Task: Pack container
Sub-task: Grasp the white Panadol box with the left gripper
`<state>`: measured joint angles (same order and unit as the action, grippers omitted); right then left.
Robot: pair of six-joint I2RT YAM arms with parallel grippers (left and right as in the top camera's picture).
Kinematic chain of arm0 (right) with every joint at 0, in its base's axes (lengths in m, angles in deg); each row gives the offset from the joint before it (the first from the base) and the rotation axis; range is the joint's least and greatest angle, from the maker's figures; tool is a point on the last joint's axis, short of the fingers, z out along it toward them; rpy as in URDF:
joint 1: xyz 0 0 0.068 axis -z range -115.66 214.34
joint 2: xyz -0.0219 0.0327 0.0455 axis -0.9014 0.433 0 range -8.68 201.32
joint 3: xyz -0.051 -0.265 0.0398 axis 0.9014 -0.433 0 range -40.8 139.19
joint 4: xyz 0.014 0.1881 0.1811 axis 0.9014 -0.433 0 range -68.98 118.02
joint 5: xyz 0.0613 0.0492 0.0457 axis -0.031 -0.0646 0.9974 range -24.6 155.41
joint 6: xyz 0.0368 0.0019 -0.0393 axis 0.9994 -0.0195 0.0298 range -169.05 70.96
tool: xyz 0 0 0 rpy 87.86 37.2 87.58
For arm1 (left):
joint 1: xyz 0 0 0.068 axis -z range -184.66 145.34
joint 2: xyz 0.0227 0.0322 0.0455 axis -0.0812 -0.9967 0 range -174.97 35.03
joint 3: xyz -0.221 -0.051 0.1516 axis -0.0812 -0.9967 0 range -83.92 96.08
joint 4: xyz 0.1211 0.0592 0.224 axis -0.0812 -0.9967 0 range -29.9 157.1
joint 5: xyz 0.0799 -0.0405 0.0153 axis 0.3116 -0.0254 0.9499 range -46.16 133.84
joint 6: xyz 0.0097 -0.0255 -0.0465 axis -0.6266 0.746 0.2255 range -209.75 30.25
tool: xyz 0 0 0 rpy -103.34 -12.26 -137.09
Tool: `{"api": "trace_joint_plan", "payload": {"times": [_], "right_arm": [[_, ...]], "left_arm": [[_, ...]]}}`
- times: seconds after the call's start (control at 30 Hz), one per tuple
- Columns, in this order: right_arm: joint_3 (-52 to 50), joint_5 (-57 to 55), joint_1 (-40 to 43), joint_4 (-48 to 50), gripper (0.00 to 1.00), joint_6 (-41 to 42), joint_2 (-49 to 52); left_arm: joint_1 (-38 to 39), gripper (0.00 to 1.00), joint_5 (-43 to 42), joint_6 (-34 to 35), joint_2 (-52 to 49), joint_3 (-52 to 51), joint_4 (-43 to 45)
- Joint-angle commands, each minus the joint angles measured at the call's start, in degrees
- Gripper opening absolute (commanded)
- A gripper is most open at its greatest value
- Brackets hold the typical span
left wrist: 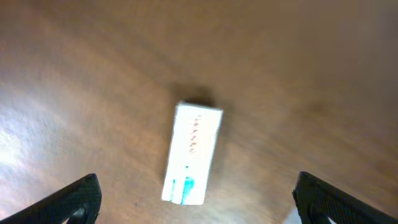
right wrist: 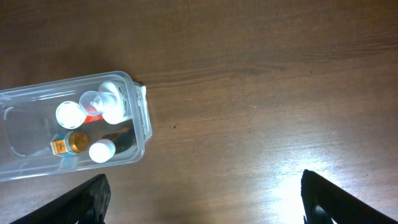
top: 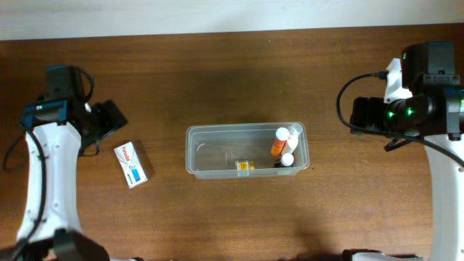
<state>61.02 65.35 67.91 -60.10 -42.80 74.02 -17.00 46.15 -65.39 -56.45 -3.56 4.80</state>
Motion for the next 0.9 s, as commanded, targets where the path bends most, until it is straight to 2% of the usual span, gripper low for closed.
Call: {"api": "trace_joint_plan", "payload": {"times": [0.0, 0.27, 0.4, 0.47, 0.5, 0.67, 0.77, 0.87], "right_arm": [[-0.3, -0.6, 0.3, 0.0, 0.89, 0.0, 0.3], [-0.3, -0.6, 0.3, 0.0, 0.89, 0.0, 0.3], [-0.3, -0.6, 0.3, 0.0, 0.89, 0.0, 0.3], [-0.3, -0.6, 0.3, 0.0, 0.89, 0.0, 0.3], [-0.3, -0.6, 0.3, 0.0, 0.89, 0.0, 0.3], [-0.3, -0.6, 0.3, 0.0, 0.89, 0.0, 0.3], [-0.3, -0.6, 0.3, 0.0, 0.89, 0.0, 0.3], [-0.3, -0.6, 0.3, 0.0, 0.89, 0.0, 0.3]], "left_arm": [[-0.7, 0.99, -3.2, 1.0, -5.5, -6.2, 2.6], [0.2, 0.99, -4.1, 1.1, -18.0, -9.0, 5.1], [0.2, 0.97, -4.1, 1.1, -19.5, -9.0, 5.1], [0.2, 0.9, -4.1, 1.1, -19.4, -9.0, 5.0], [0.2, 0.8, -4.3, 1.1, -19.4, -9.0, 5.0], [0.2, 0.55, -4.7, 1.1, -19.4, -9.0, 5.0], [0.3, 0.45, -5.0, 1.1, -19.4, -8.9, 5.0], [0.8, 0.42, -6.1, 0.5, -18.8, -6.9, 3.5]]}}
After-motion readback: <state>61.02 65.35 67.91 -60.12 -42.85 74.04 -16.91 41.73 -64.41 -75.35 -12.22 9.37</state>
